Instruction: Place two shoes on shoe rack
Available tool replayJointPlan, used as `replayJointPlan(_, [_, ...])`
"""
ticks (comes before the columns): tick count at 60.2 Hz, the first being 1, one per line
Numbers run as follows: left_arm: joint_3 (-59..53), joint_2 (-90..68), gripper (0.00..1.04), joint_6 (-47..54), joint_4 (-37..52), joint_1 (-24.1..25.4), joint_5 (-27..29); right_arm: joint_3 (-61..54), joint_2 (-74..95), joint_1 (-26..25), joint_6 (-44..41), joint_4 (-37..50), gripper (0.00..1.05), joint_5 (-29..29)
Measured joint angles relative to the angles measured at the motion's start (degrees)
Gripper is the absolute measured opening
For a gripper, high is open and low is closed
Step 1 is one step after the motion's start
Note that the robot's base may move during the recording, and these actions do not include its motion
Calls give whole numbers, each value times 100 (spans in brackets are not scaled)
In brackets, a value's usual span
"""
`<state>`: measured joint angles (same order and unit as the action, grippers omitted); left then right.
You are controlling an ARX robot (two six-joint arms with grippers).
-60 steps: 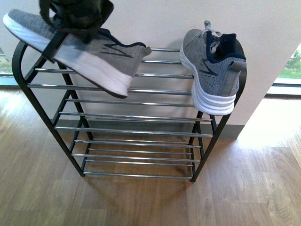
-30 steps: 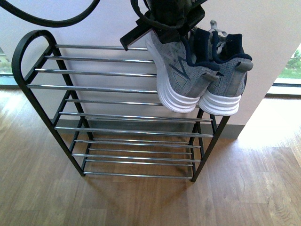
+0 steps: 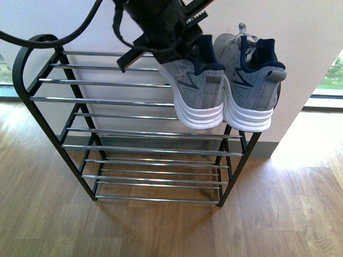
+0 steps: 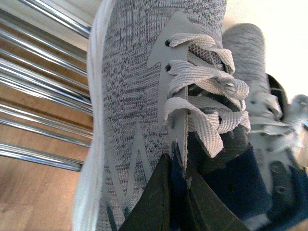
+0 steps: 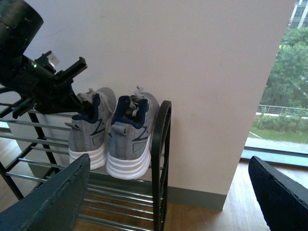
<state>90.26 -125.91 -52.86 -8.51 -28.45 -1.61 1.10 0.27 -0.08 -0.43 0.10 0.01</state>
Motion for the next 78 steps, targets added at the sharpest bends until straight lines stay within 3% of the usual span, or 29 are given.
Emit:
replayJointPlan(15, [-254, 46, 3, 269, 291, 188, -284, 0, 0, 0, 0, 0, 95, 0])
replayJointPlan(21, [-334, 72, 28, 267, 420, 229, -494, 0, 0, 0, 0, 0, 95, 0])
replayJointPlan(36, [-713, 645, 69, 107, 509, 160, -1058, 0, 0, 0, 0, 0, 95, 0])
replayJointPlan(46, [-1169, 1554, 97, 258, 352, 83, -822, 0, 0, 0, 0, 0, 95, 2])
replayJointPlan(52, [-1572, 2175, 95, 717, 111, 83, -68, 0, 0, 0, 0, 0, 95, 2])
replayJointPlan(62, [-2787, 3226, 95, 2310, 632, 376, 2546, 0, 0, 0, 0, 0, 95, 0])
replayJointPlan(65, [-3038, 3403, 95, 2581, 726, 468, 3058, 0, 0, 0, 0, 0, 95, 2])
replayJointPlan(72, [-4448, 3788, 76, 4135, 3742, 835, 2253, 0, 0, 0, 0, 0, 95, 0])
replayJointPlan(78, [-5434, 4127, 60, 4741, 5335, 1003, 1910, 0, 0, 0, 0, 0, 95, 0])
